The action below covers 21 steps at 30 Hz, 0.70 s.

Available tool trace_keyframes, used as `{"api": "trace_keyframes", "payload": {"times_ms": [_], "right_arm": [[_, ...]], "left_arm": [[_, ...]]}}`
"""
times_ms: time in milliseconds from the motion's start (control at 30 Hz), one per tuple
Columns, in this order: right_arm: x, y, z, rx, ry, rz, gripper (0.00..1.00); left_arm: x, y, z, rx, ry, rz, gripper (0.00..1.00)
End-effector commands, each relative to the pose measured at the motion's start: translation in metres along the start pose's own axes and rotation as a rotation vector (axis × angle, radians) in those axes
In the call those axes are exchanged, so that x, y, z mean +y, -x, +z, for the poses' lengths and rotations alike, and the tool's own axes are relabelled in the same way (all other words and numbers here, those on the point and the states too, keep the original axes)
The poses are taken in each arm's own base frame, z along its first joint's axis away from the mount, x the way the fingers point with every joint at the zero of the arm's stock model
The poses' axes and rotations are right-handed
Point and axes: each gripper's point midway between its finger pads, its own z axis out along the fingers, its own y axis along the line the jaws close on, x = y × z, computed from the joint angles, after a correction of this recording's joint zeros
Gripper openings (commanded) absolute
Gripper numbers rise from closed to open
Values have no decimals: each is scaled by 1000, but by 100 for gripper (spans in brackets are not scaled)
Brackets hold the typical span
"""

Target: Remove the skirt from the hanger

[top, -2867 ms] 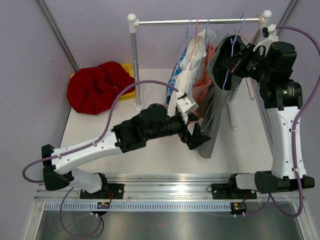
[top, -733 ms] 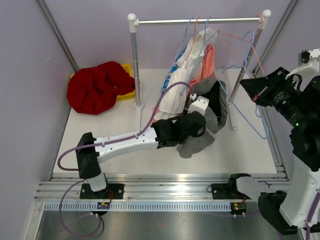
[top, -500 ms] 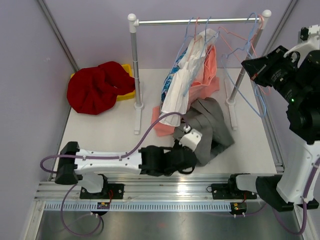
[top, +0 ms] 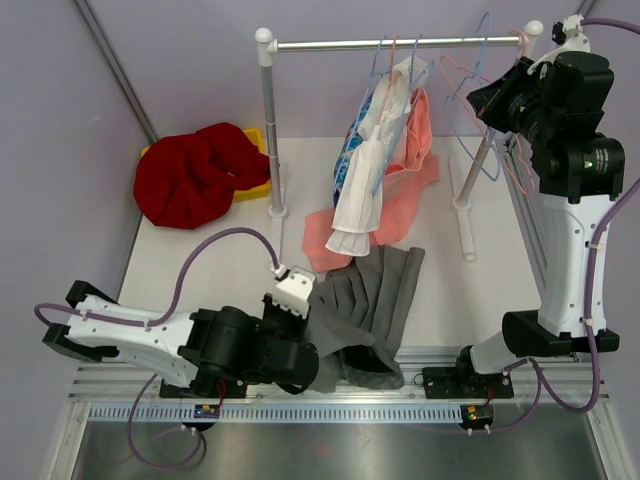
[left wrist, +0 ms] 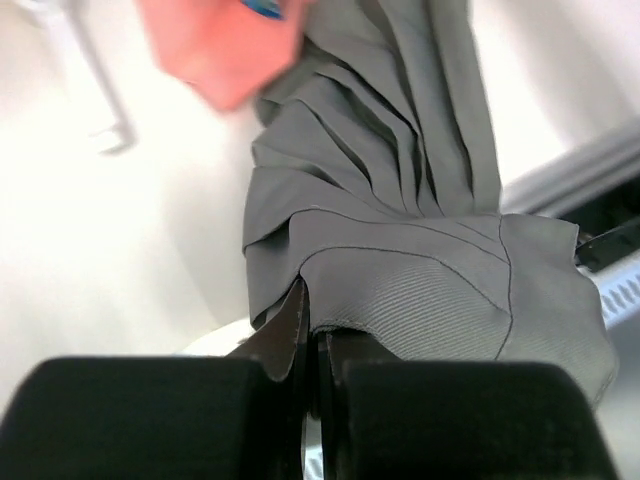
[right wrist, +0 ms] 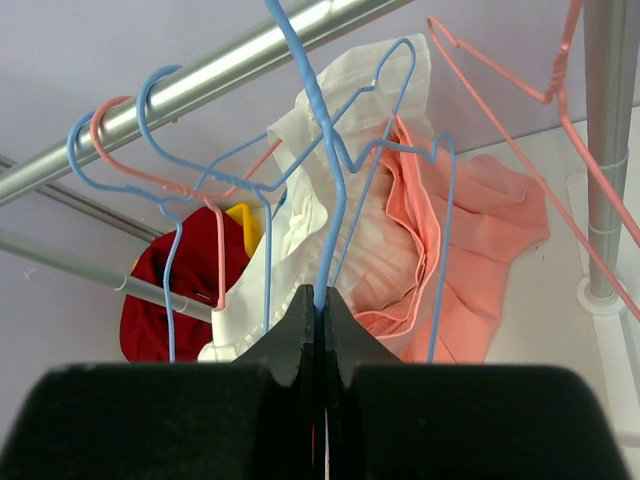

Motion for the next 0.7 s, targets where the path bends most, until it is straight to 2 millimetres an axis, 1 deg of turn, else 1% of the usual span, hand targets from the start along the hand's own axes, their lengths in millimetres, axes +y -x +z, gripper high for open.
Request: {"api": "trace_keyframes", "payload": {"times_ms": [0, 33, 67, 133, 167, 200, 233, 300, 333, 367, 400, 433, 467, 500, 533, 567, 600, 633, 667], "right_arm": [[2, 22, 14, -89, 11, -50, 0], [0, 19, 17, -81, 4, -50, 0], [-1, 16, 21, -70, 2, -51, 0], [-3, 11, 27, -59, 5, -48, 0], [-7, 3, 30, -40, -2, -46, 0], [-9, -1, 33, -31, 0, -47, 0], [-13, -8, 38, -14, -8, -46, 0], [-18, -12, 39, -8, -23, -51, 0], [-23, -19, 42, 6, -36, -50, 0], [-23, -17, 37, -7, -35, -51, 0], [-24, -18, 36, -10, -37, -54, 0], [-28, -24, 39, -1, -45, -53, 0], [-29, -22, 33, -16, -54, -46, 0], [-31, -24, 33, -15, -58, -48, 14], [-32, -27, 30, -18, -58, -46, 29], [-35, -29, 30, -20, -66, -43, 45], [-36, -31, 29, -21, -69, -41, 68], [-40, -36, 30, -13, -78, -39, 75], [-41, -35, 24, -27, -81, -37, 81]], "left_arm": [[45, 43, -14, -158, 132, -24, 0], [49, 58, -20, -180, 134, -42, 0], [63, 68, -20, -195, 180, -12, 0], [79, 87, -26, -222, 204, -22, 0], [89, 104, -27, -242, 232, -19, 0], [94, 112, -29, -254, 234, -24, 0], [101, 129, -30, -279, 230, -28, 0], [109, 148, -33, -307, 225, -37, 0], [120, 161, -34, -331, 265, -61, 0], [130, 178, -44, -355, 286, -35, 0], [138, 191, -51, -376, 307, -31, 0], [149, 208, -55, -411, 348, -60, 0], [157, 220, -60, -420, 372, 8, 0], [164, 241, -72, -464, 375, -13, 0], [177, 259, -76, -497, 397, 2, 0], [181, 272, -73, -506, 414, 10, 0], [190, 290, -85, -546, 427, -3, 0], [208, 304, -87, -559, 466, 5, 0], [213, 314, -70, -535, 486, 23, 0]]}}
